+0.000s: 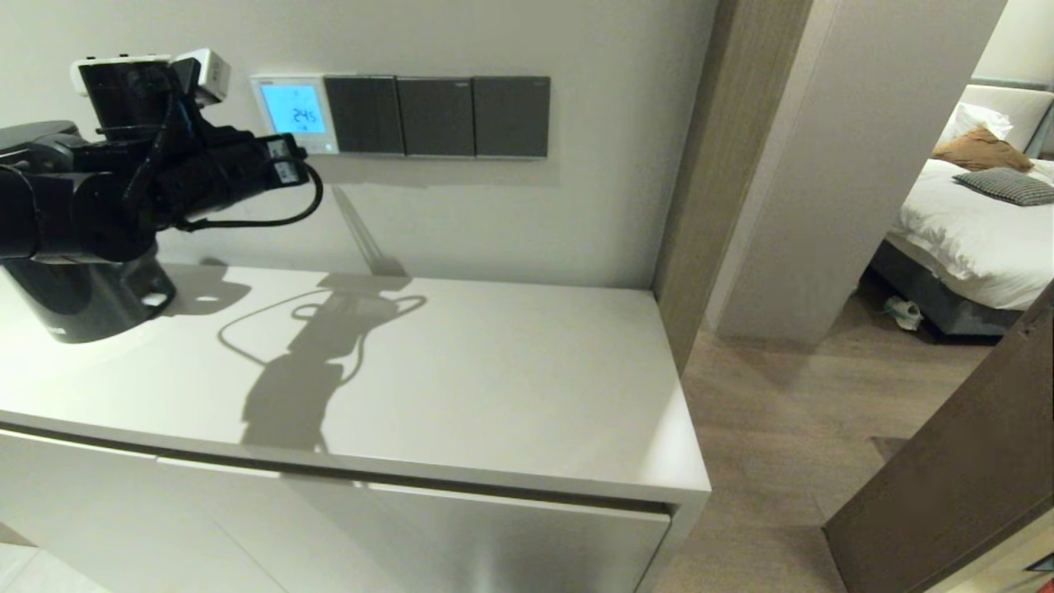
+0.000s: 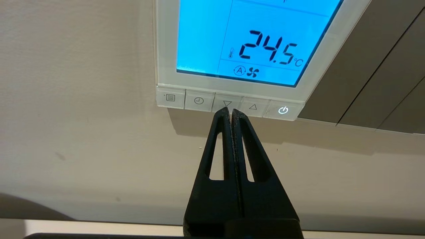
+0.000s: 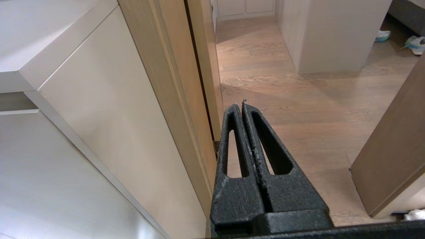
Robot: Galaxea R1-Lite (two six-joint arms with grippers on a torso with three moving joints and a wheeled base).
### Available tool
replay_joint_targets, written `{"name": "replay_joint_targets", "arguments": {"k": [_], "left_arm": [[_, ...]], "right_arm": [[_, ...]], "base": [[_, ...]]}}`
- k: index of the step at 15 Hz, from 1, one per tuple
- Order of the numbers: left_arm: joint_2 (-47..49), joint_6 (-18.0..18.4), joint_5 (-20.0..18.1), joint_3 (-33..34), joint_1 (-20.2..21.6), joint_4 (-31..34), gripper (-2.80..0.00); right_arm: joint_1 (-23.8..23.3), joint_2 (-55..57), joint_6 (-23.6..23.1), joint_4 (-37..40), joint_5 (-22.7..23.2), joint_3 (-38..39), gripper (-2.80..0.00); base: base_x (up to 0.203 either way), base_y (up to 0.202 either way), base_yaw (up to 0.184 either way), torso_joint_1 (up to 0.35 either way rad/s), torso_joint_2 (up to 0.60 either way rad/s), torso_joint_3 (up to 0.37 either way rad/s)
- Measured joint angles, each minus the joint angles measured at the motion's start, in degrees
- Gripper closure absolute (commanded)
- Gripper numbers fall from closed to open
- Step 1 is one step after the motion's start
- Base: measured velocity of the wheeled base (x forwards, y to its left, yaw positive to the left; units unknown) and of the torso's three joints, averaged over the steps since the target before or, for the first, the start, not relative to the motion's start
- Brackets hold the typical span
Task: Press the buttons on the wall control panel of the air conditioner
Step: Press the temperature decrease button
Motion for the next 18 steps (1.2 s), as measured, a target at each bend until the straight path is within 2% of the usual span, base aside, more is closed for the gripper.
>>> {"name": "replay_joint_targets", "arguments": {"k": [18], "left_arm": [[0.33,-0.07,-0.04,-0.19,0.07,0.0,0.0]], "right_arm": [[0.0,0.0,0.0,-0.01,0.0,0.0,0.0]], "base": [[0.0,0.0,0.0,0.0,0.0,0.0]]}}
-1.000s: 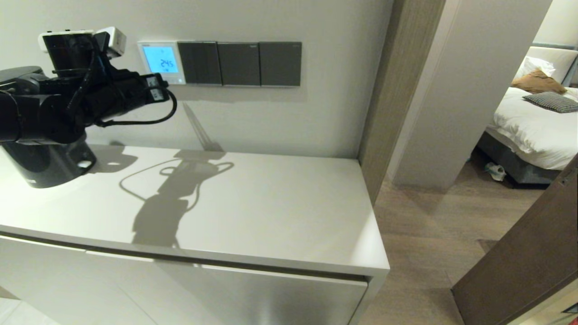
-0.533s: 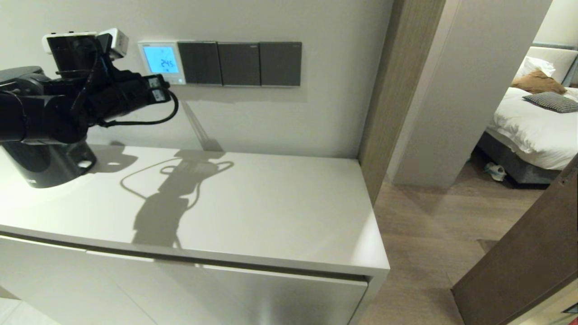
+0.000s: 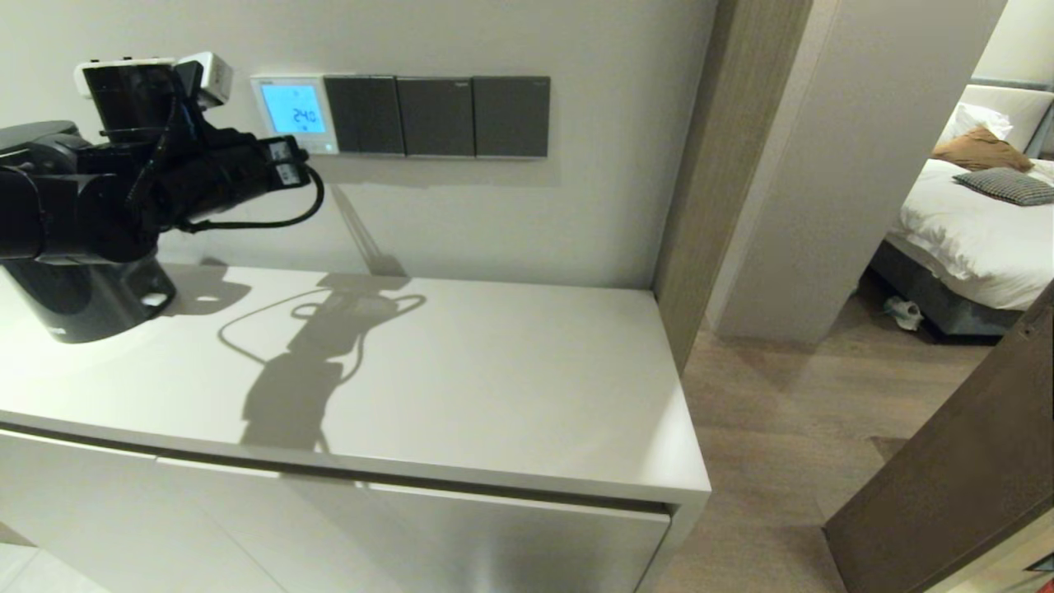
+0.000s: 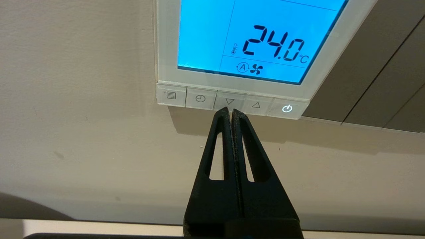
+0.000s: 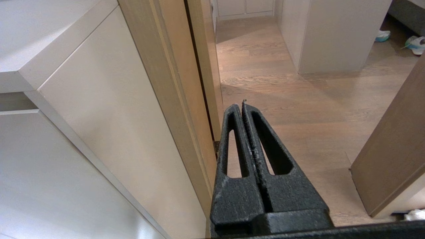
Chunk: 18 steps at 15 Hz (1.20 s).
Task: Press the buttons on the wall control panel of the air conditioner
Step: Press the temperature decrease button
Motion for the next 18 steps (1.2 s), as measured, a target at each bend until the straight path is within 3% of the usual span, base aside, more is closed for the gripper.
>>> {"name": "replay_joint_targets", "arguments": {"k": [18], "left_arm": [[0.58,-0.09,-0.04,-0.55,0.37,0.06,0.0]], "right_arm": [[0.0,0.0,0.0,0.01,0.0,0.0,0.0]], "base": [[0.0,0.0,0.0,0.0,0.0,0.0]]}}
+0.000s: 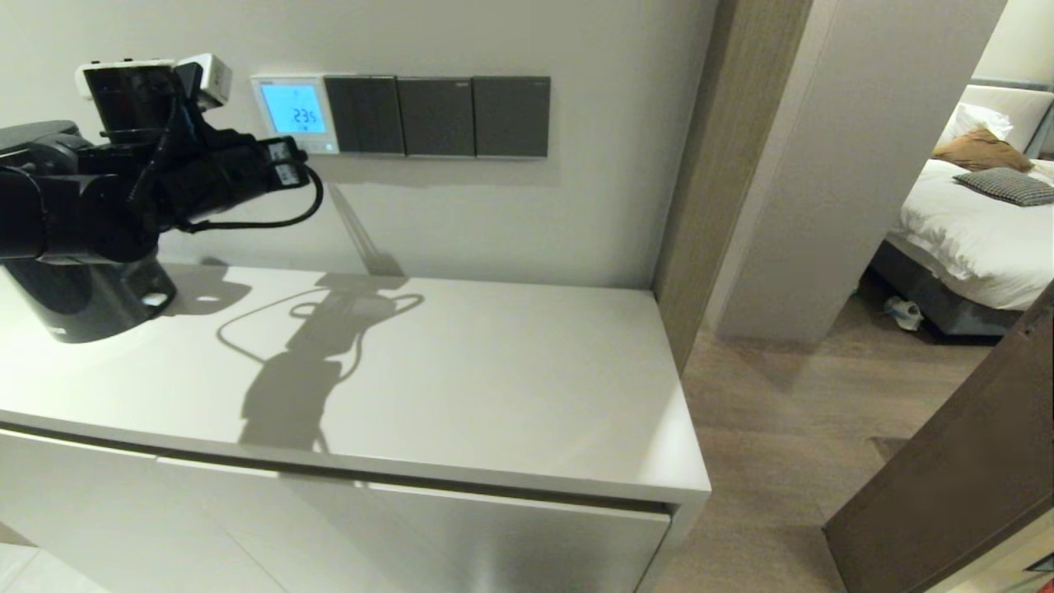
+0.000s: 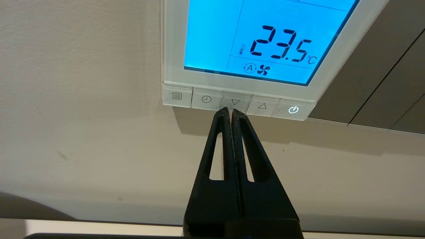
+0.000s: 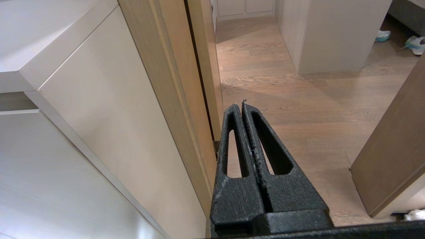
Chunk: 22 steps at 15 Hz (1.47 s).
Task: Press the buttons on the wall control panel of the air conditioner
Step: Press the temperature decrease button
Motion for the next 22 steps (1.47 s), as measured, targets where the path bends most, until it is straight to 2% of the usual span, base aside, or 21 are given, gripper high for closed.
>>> {"name": "replay_joint_targets", "arguments": {"k": [11,22], "left_arm": [[-2.83,0.1,-0.07,2.01,-0.06,-0.04,0.0],[-0.33,0.16,0.07,0.55,-0.04,-0.04,0.0]], "right_arm": [[0.0,0.0,0.0,-0.02,0.0,0.0,0.0],[0.0,0.0,0.0,0.0,0.0,0.0,0.0]], "base": [[0.0,0.0,0.0,0.0,0.0,0.0],[0.0,0.0,0.0,0.0,0.0,0.0]]}}
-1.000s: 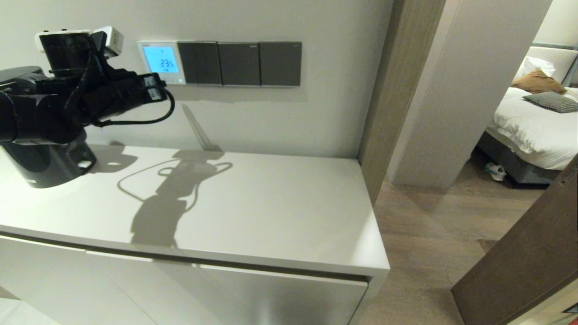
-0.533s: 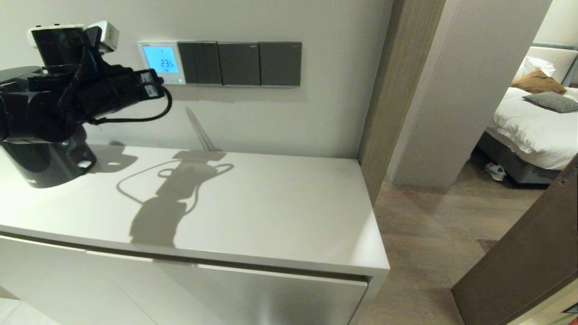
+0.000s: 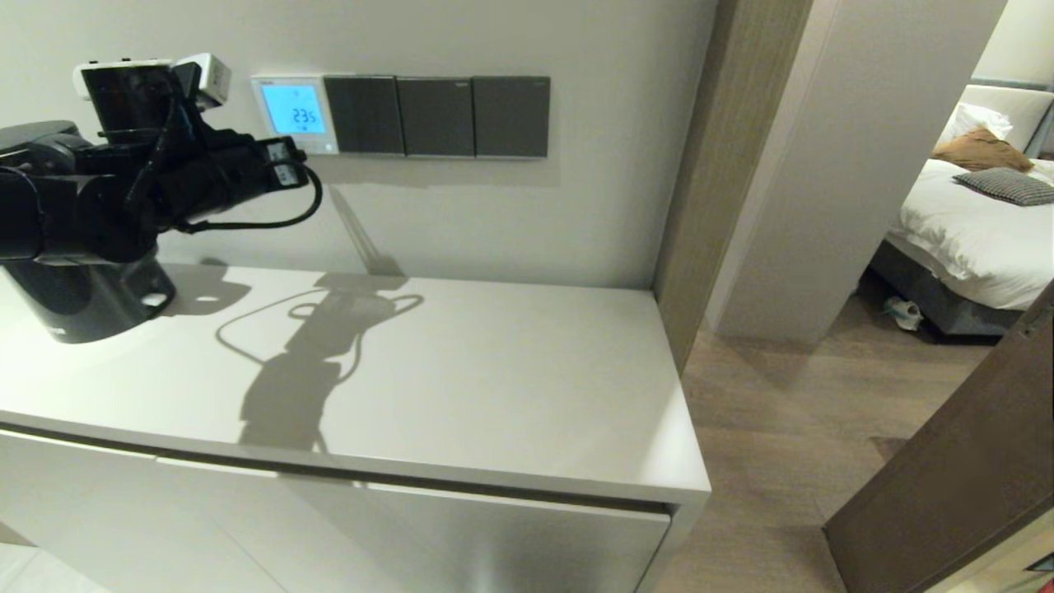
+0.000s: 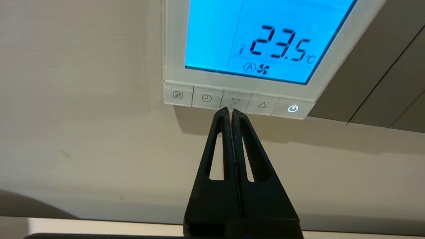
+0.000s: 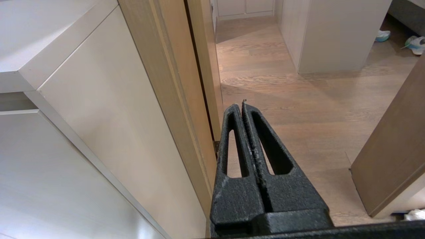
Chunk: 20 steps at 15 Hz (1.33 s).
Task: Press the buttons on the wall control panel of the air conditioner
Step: Press the temperature decrease button
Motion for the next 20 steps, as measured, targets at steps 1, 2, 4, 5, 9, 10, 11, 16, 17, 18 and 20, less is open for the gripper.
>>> {"name": "replay_joint_targets", "arguments": {"k": [1,2,4,5,9,10,11,16,17,18,20], "left_arm": [[0.11,0.0,0.0,-0.02,0.0,-0.05,0.0],[0.15,0.0,-0.01,-0.02,0.0,-0.09,0.0],[0.06,0.0,-0.01,0.0,0.04,-0.09,0.0],[-0.13,0.04,0.0,0.3,0.04,-0.09,0.0],[-1.01,0.02,0.0,0.91,-0.02,-0.1,0.0],[-1.12,0.0,-0.01,0.95,0.0,-0.11,0.0],[-1.21,0.02,-0.01,0.95,0.0,-0.11,0.0],[-1.09,0.02,-0.1,0.73,-0.02,-0.11,0.0],[-0.95,0.02,-0.09,0.6,-0.02,-0.09,0.0],[-0.77,0.04,-0.12,0.45,-0.02,-0.05,0.0],[-0.46,0.27,-0.17,0.26,-0.07,-0.02,0.0]], "right_arm": [[0.0,0.0,0.0,0.0,0.0,0.0,0.0],[0.0,0.0,0.0,0.0,0.0,0.0,0.0],[0.0,0.0,0.0,-0.02,0.0,0.0,0.0],[0.0,0.0,0.0,-0.02,0.0,0.0,0.0],[0.0,0.0,0.0,-0.01,0.0,0.0,0.0],[0.0,0.0,0.0,-0.02,0.0,0.0,0.0],[0.0,0.0,0.0,-0.02,0.0,0.0,0.0],[0.0,0.0,0.0,0.0,0.0,0.0,0.0],[0.0,0.0,-0.01,0.0,0.0,0.0,0.0],[0.0,0.0,0.0,0.0,0.0,0.0,0.0],[0.0,0.0,-0.02,-0.02,0.0,0.0,0.0]], "base": [[0.0,0.0,0.0,0.0,0.0,0.0],[0.0,0.0,0.0,0.0,0.0,0.0],[0.0,0.0,0.0,0.0,0.0,0.0],[0.0,0.0,0.0,0.0,0.0,0.0],[0.0,0.0,0.0,0.0,0.0,0.0],[0.0,0.0,0.0,0.0,0.0,0.0],[0.0,0.0,0.0,0.0,0.0,0.0],[0.0,0.0,0.0,0.0,0.0,0.0],[0.0,0.0,0.0,0.0,0.0,0.0],[0.0,0.0,0.0,0.0,0.0,0.0],[0.0,0.0,0.0,0.0,0.0,0.0]]}}
